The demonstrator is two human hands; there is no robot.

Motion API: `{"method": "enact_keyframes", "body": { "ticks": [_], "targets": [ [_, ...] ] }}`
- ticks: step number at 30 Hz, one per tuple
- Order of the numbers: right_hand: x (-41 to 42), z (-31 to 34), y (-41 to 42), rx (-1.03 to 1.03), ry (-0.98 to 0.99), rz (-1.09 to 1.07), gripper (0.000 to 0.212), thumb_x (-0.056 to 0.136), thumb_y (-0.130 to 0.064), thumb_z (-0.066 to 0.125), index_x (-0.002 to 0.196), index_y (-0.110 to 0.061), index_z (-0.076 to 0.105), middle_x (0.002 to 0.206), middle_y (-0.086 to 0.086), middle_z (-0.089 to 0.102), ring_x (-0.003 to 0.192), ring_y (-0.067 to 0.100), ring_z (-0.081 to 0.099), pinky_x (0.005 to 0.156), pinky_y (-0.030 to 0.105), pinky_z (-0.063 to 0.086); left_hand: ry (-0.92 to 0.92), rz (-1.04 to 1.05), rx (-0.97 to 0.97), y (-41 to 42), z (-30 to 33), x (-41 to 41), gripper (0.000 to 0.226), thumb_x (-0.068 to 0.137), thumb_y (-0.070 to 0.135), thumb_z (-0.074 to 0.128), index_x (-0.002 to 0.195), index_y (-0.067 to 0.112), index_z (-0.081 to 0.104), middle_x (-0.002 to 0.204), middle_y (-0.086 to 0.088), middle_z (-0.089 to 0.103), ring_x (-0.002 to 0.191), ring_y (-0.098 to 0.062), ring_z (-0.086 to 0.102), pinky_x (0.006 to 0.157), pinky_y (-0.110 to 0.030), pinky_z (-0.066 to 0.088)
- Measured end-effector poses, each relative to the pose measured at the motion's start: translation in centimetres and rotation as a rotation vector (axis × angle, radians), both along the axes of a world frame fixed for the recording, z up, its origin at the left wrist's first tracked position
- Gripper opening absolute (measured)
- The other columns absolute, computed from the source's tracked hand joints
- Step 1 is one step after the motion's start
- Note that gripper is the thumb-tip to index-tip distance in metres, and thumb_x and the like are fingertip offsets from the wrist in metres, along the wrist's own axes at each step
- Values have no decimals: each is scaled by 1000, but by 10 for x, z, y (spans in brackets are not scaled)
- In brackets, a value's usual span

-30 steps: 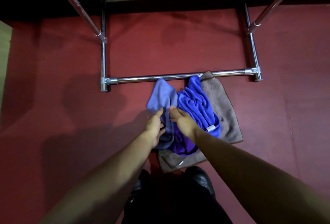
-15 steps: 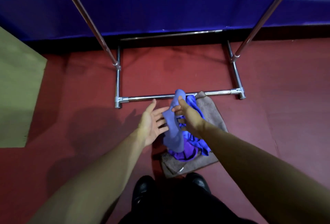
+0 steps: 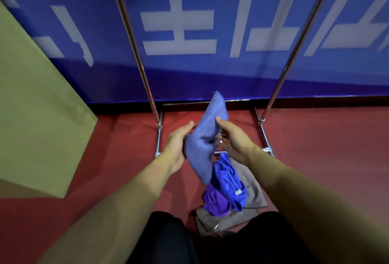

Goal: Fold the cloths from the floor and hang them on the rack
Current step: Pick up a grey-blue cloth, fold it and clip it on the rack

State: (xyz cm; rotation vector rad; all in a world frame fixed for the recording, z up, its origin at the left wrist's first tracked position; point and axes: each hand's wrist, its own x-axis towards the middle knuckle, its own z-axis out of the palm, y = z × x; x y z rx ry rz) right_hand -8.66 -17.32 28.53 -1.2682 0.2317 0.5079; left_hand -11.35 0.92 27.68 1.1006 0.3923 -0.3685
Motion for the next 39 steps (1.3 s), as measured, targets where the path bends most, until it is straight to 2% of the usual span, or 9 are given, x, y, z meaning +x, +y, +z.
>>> {"method": "enact_keyframes", "body": {
  "ticks": [3,8,15,19,22,28,32,35,39],
  "targets": [
    [-14,28,2,1,-114,-3,27,93,-23,66,115,-7,64,99,14,57,92,27,52,72,31,51,9,-34,56,3,25,-14,84,70,58,83,128,-1,65,133,-24,63,127,-45,57,115,-54,39],
    [-41,63,13,9,-223,43,35,91,-18,69,120,-2,57,103,13,66,90,29,61,78,44,52,-26,-162,89,-3,68,-49,39,92,39,62,117,13,75,119,-13,73,104,-27,68,104,-42,47],
    [-62,107,19,-183,-376,15,24,87,-22,75,97,-12,55,87,7,64,76,15,65,61,34,58,-305,71,448,-3,96,-68,14,98,18,62,104,12,72,100,-5,77,90,-16,68,86,-34,56],
    [-68,124,6,-221,-302,54,44,81,-36,80,108,-5,65,103,13,73,90,21,68,80,53,60,-406,138,665,7,109,-67,16,100,24,60,98,10,69,91,-1,71,82,-11,61,81,-30,49],
    [-72,127,-9,-293,-282,45,37,81,-39,79,95,-6,68,93,10,70,86,20,64,75,43,61,-420,138,772,18,115,-68,17,102,29,55,94,16,61,85,5,63,80,-12,55,76,-29,45],
    [-81,126,-26,-577,-412,11,48,73,-42,85,51,-21,47,55,-3,45,60,13,39,57,28,33,-406,110,906,28,120,-72,19,103,30,51,95,15,61,100,-5,60,81,-20,55,71,-29,42],
    [-86,129,-30,-768,-492,58,42,81,-47,77,60,-20,54,56,-7,53,54,8,44,50,18,35,-428,123,1008,31,126,-76,21,102,34,51,95,18,62,106,-5,57,93,-29,61,89,-39,49],
    [-86,131,-31,-869,-536,69,40,87,-49,69,68,-18,54,61,-3,56,58,11,48,53,21,37,-447,166,984,32,131,-80,21,101,38,52,83,26,54,80,3,61,77,-27,61,79,-45,54],
    [-86,130,-31,-890,-545,146,37,86,-45,72,69,-15,58,60,-3,57,55,9,47,51,17,36,-469,186,976,32,138,-85,22,101,40,51,92,21,57,81,4,63,76,-22,59,74,-39,50]
  ]
}}
